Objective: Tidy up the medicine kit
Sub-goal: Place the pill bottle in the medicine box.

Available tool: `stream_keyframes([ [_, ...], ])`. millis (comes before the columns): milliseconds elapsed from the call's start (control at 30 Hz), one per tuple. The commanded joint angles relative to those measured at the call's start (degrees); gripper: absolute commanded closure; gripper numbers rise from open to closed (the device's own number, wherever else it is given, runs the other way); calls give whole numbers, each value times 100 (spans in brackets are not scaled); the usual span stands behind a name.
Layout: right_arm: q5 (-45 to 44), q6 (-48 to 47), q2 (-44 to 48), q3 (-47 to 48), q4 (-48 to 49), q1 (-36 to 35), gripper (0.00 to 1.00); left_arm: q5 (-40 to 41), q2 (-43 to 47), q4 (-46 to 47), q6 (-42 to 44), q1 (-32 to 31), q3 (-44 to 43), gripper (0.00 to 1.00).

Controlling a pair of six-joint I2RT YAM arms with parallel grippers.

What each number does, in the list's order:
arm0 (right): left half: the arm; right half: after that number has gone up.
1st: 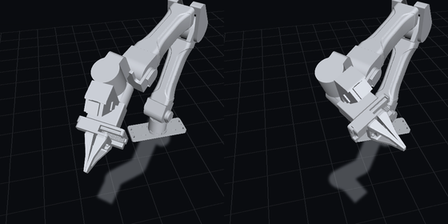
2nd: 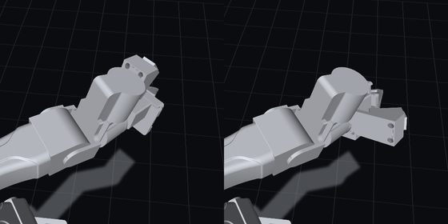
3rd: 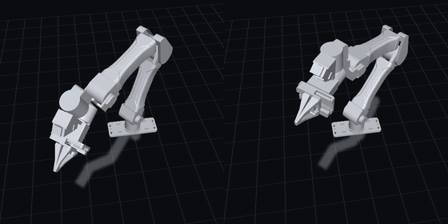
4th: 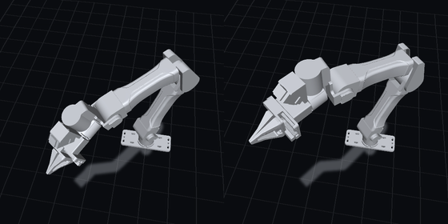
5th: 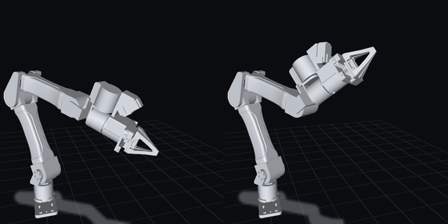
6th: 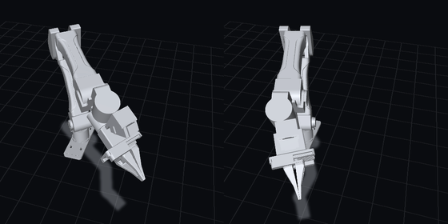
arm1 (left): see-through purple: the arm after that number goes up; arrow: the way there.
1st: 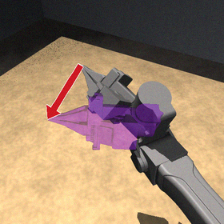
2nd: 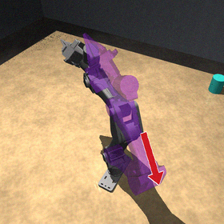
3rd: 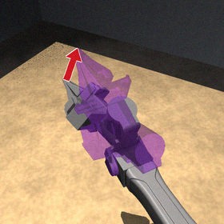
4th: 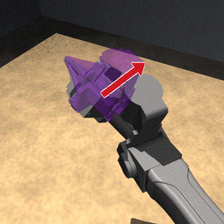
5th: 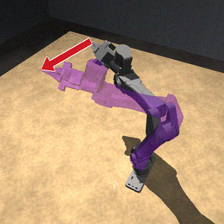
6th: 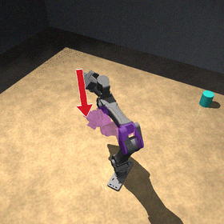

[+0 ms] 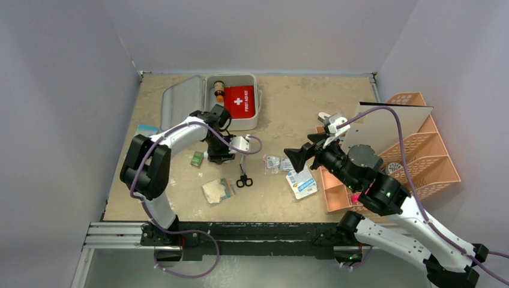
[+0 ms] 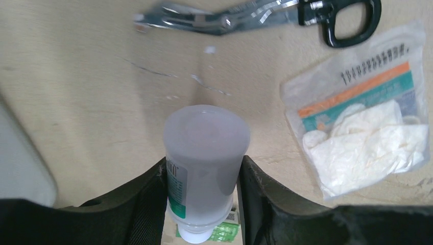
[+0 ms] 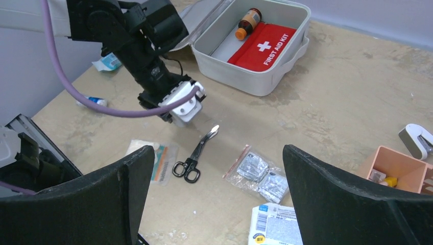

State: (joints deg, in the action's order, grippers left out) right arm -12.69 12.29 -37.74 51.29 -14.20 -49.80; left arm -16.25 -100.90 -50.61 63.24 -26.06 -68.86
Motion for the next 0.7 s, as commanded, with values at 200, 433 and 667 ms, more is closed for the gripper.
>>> stream_keyframes([
  [200, 33, -55, 53, -37, 199, -2, 3, -362, 830, 499, -1480, -21, -720, 61],
  [433, 73, -65, 145, -79, 152, 1, 3, -106, 1150, 999, -3145, -21, -1668, 60],
  [667, 152, -132, -151, 192, -18, 0, 3, 850, 1147, 2451, -4791, -21, -1652, 60],
])
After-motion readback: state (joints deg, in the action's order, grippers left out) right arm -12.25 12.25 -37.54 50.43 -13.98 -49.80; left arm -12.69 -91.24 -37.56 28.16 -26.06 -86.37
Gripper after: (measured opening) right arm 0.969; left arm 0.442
